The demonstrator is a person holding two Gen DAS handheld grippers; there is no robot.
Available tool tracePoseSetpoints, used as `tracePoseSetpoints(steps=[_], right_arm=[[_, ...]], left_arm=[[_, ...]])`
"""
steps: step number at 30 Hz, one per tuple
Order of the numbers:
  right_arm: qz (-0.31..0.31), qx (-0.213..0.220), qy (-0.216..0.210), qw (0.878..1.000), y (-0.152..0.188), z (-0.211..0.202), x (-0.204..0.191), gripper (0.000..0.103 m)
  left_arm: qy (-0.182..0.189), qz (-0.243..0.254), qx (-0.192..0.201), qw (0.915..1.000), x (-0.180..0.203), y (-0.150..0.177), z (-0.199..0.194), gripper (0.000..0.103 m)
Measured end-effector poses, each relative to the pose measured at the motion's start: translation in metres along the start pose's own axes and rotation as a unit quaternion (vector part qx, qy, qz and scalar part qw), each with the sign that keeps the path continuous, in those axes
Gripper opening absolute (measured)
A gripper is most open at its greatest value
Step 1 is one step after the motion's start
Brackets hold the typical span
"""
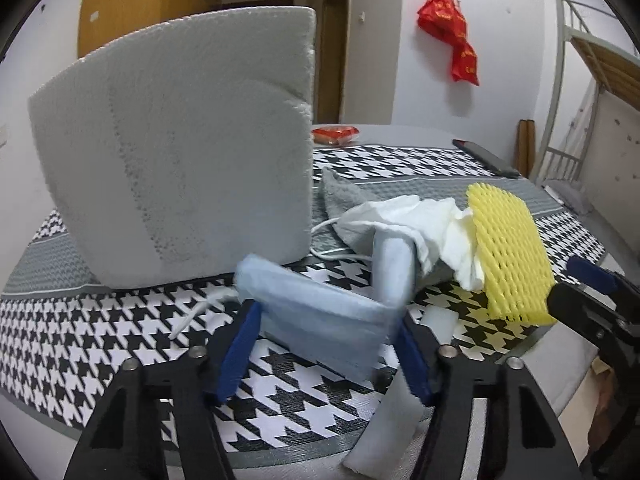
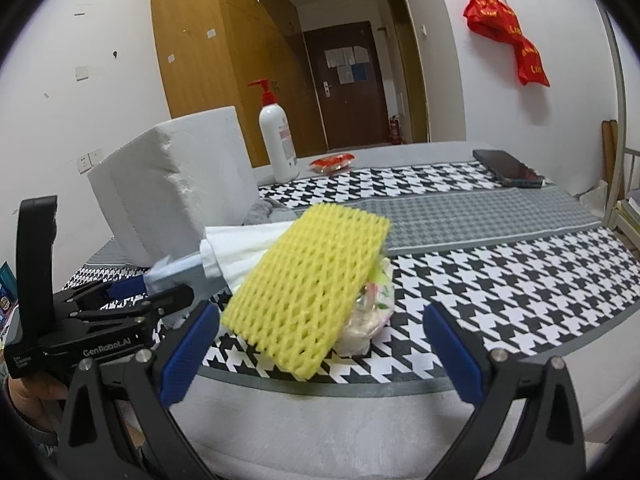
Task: Organize soft objects
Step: 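Grasp the blue face mask with the left tool while the right tool grasps the yellow foam net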
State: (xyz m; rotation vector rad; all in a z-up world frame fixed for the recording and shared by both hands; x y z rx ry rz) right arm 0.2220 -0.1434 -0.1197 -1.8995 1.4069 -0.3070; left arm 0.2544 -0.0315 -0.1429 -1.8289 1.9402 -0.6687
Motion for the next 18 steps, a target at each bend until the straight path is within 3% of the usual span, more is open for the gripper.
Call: tracePoseSetpoints(steps=[1, 6, 16, 18], right_arm=[[0.0, -0.001, -0.001, 1.0, 0.0, 0.001, 0.0, 0.103], [0.007, -0.005, -0.004, 1.0, -0.001, 0.005, -0.001, 0.103], [0.0, -0.006, -0.005, 1.0, -0.004, 0.005, -0.012, 0.102], [-0.004, -0.008, -0.002, 1.0, -0.004, 0.006, -0.014, 0.092]], left_arm=[[0.004, 0.003, -0.001, 1.0, 0.001, 0.0, 0.001, 0.051], [0.041, 0.007, 0.007, 0.9991, 0.002, 0.0, 0.004, 0.037], [0.078, 0.02, 0.032, 0.9962, -0.001, -0.001, -0.005, 0.027], [0.076, 0.025, 0.036, 0.9962, -0.003, 0.001, -0.009, 0.027]])
Point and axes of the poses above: each gripper's, at about its wrist camera, not at the fingertips, and z roughly the way its jaws point, x to its right, y to its underside, the point moved 10 cm from there along z, roughly the way its jaws point, and after that the axes turned 15 degrees about -x, right-handed, at the moved point
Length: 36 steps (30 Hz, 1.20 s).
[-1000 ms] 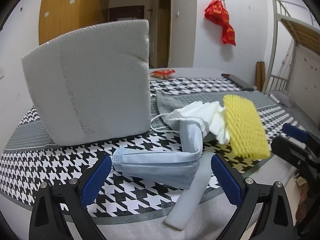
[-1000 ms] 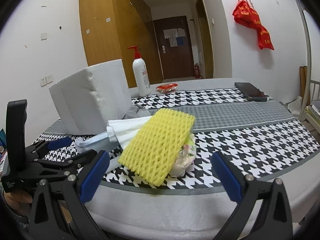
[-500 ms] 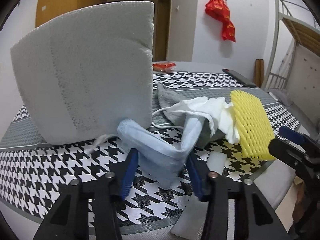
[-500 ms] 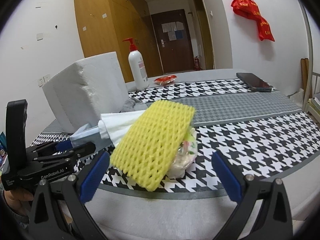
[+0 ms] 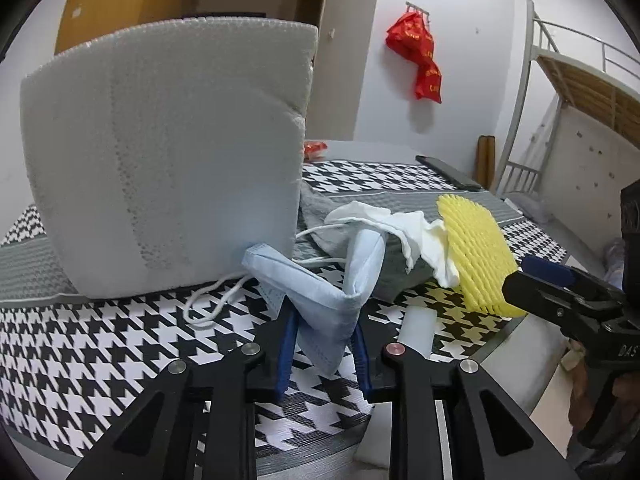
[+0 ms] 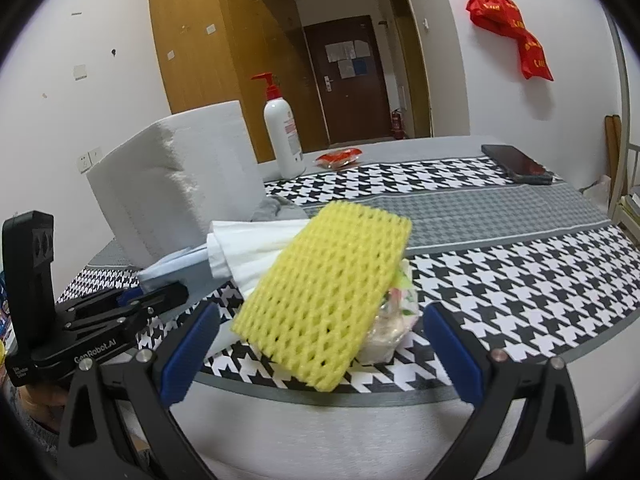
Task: Organize soft objects
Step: 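Grasp the blue face mask with the left tool while the right tool grasps the yellow foam net, then lift the mask and yellow net and carry both over the white foam box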
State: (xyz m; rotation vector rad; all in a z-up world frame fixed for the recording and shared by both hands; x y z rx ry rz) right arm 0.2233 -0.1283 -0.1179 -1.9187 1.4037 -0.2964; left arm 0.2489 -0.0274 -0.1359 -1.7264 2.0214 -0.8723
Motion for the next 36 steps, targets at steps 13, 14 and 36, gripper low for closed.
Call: tracePoseSetpoints(steps=[13, 14, 36], right_arm=[[-0.014, -0.024, 0.037, 0.999, 0.001, 0.014, -0.004, 0.047], [-0.016, -0.026, 0.036, 0.999, 0.001, 0.014, -0.004, 0.04], [-0.012, 0.029, 0.039, 0.999, -0.014, -0.033, -0.004, 0.013]], left_arm=[[0.016, 0.006, -0.002, 0.9999, -0.009, 0.008, -0.006, 0.024], [0.016, 0.005, -0.001, 0.9999, -0.01, 0.008, -0.006, 0.024], [0.016, 0.015, 0.051, 0.9984, -0.012, 0.003, -0.052, 0.018]])
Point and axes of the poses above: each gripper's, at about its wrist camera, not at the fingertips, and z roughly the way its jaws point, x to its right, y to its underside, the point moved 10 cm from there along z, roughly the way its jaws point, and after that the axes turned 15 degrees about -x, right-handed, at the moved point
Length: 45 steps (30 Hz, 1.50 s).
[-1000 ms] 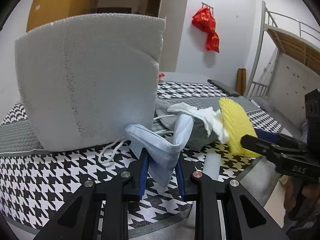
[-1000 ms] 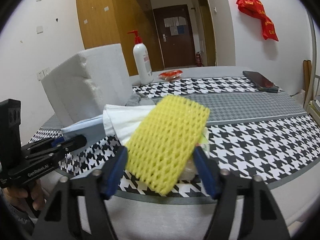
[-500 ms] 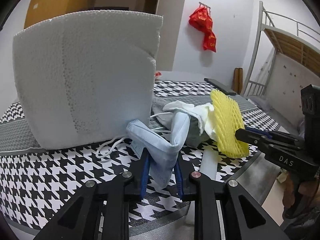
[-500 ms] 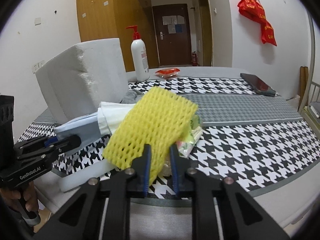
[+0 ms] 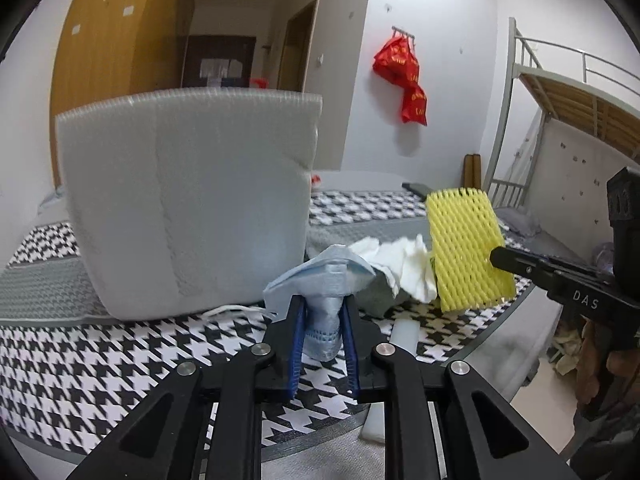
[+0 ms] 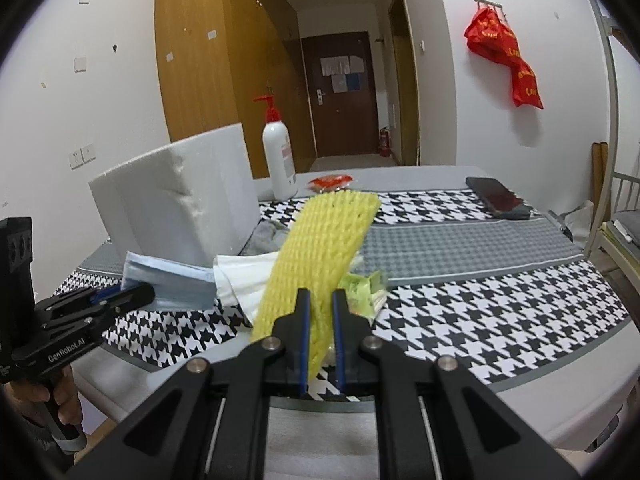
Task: Organize soft objects
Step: 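Lift the mask and yellow net and carry both over the white foam box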
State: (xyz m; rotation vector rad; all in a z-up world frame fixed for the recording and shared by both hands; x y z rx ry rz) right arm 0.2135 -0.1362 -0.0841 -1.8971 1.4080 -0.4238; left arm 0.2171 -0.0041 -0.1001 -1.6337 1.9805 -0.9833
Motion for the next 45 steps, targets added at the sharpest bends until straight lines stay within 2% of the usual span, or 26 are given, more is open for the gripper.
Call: tracePoseSetpoints(steps=[4, 16, 26, 35, 45], right_arm=[[0.001, 0.01, -0.003, 1.0, -0.003, -0.008, 0.0, 0.013], [0.006, 0.042, -0.002, 0.999, -0.01, -0.04, 0.004, 0.013], [-0.006, 0.065, -0.012, 0.998, -0.016, -0.061, -0.01, 0.013], [-0.024, 0.078, -0.033, 0.996, -0.021, -0.071, -0.03, 0.013], [-0.057, 0.073, -0.076, 0.993, -0.023, -0.063, -0.068, 0.013]], left_arm=[[0.001, 0.003, 0.014, 0.9999, 0.002, -0.005, -0.014, 0.014], [-0.015, 0.005, 0.044, 0.9989, 0.008, -0.009, -0.042, 0.014], [-0.029, 0.014, 0.077, 0.9965, 0.011, -0.023, -0.071, 0.014], [-0.038, 0.014, 0.103, 0.9939, 0.01, -0.026, -0.098, 0.014], [-0.077, -0.008, 0.099, 0.992, -0.01, -0.012, -0.111, 0.014]])
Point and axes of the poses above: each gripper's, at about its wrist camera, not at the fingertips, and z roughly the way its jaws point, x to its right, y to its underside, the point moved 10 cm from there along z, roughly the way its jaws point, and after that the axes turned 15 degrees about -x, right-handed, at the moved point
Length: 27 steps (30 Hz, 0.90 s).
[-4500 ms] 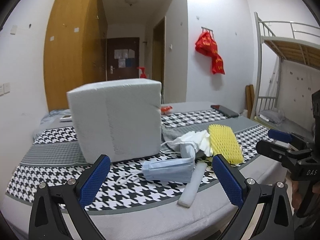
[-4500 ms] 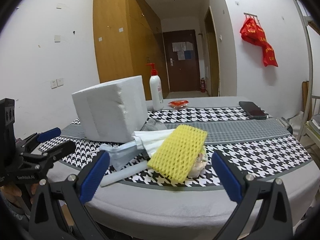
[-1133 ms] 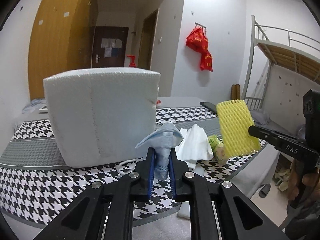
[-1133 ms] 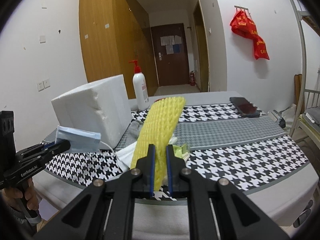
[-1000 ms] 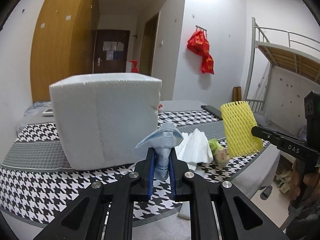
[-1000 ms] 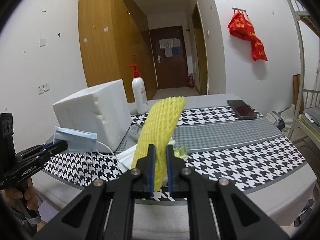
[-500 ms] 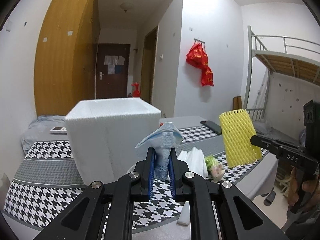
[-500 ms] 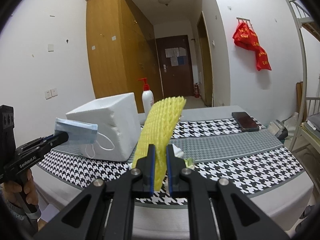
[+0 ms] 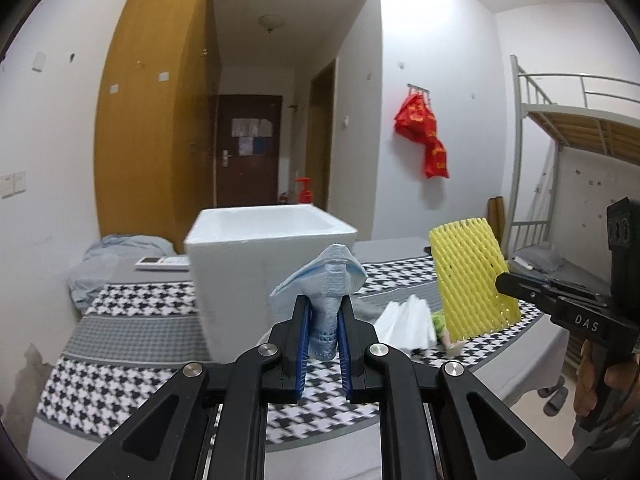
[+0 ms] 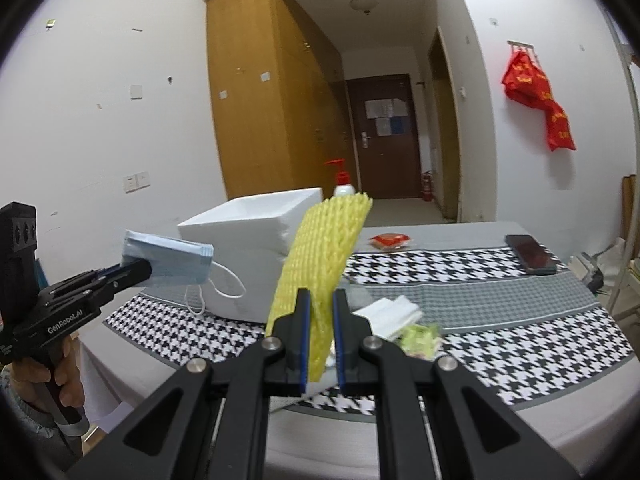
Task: Organize soft objects
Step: 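Lift the mask and yellow net and carry both over the white foam box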
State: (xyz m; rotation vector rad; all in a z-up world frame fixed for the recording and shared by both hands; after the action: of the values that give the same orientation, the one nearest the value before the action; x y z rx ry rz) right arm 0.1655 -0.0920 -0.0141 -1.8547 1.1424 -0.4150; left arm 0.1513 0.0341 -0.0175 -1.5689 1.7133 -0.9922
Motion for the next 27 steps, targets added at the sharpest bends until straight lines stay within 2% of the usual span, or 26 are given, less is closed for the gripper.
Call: tracePoseSetpoints(steps=[9, 20, 27], right_arm=[[-0.027, -0.007, -0.023, 0.999, -0.006, 0.011, -0.03, 0.013], [-0.046, -0.007, -0.031, 0.998, -0.02, 0.014, -0.048, 0.013], [-0.057, -0.004, -0.034, 0.998, -0.035, 0.015, -0.055, 0.013]], left_arm=[[-0.027, -0.024, 0.007, 0.9993, -0.028, 0.005, -0.014, 0.014], [-0.032, -0.028, 0.009, 0.9991, -0.041, 0.0, -0.022, 0.014], [-0.031, -0.03, 0.016, 0.9989, -0.048, -0.015, -0.028, 0.014]])
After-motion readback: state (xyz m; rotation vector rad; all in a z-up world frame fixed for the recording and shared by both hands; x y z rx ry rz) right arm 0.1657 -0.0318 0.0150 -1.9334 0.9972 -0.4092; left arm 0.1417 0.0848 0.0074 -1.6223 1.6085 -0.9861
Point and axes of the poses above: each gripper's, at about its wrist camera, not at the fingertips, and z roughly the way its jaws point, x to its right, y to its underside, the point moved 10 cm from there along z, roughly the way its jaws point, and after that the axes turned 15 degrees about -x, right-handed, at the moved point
